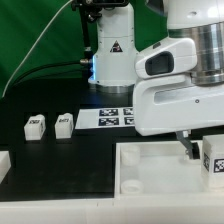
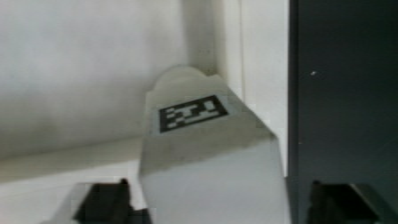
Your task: Assemble one leg
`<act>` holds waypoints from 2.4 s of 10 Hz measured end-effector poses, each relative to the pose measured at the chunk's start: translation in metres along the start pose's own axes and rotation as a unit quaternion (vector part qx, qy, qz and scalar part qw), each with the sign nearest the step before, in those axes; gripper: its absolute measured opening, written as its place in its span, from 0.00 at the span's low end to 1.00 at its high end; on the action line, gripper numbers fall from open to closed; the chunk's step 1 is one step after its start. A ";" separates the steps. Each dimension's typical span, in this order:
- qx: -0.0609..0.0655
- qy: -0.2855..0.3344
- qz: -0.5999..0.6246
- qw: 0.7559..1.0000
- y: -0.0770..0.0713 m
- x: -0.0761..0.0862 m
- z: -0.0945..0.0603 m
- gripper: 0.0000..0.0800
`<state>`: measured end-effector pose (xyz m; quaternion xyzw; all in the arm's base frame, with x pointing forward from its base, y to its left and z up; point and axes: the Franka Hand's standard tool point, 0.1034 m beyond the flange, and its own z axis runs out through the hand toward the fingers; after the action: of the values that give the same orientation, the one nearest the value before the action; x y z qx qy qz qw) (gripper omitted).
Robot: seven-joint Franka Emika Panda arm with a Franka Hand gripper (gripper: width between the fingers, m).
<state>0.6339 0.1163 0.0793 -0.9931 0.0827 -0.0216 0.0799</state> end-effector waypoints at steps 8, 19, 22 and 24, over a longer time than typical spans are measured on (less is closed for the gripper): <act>0.047 -0.011 0.539 0.841 0.018 0.001 0.001 0.39; 0.031 0.002 0.180 0.983 0.015 -0.002 0.001 0.81; -0.014 0.006 -0.065 0.998 0.006 -0.003 0.000 0.81; -0.013 0.007 -0.095 0.995 0.005 -0.004 0.001 0.81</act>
Offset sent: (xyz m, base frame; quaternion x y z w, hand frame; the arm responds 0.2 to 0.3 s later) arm 0.0000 0.0000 0.0000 0.0000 0.0000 0.2280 0.9737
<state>0.6296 0.1119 0.0778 -0.9973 -0.0111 -0.0350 0.0635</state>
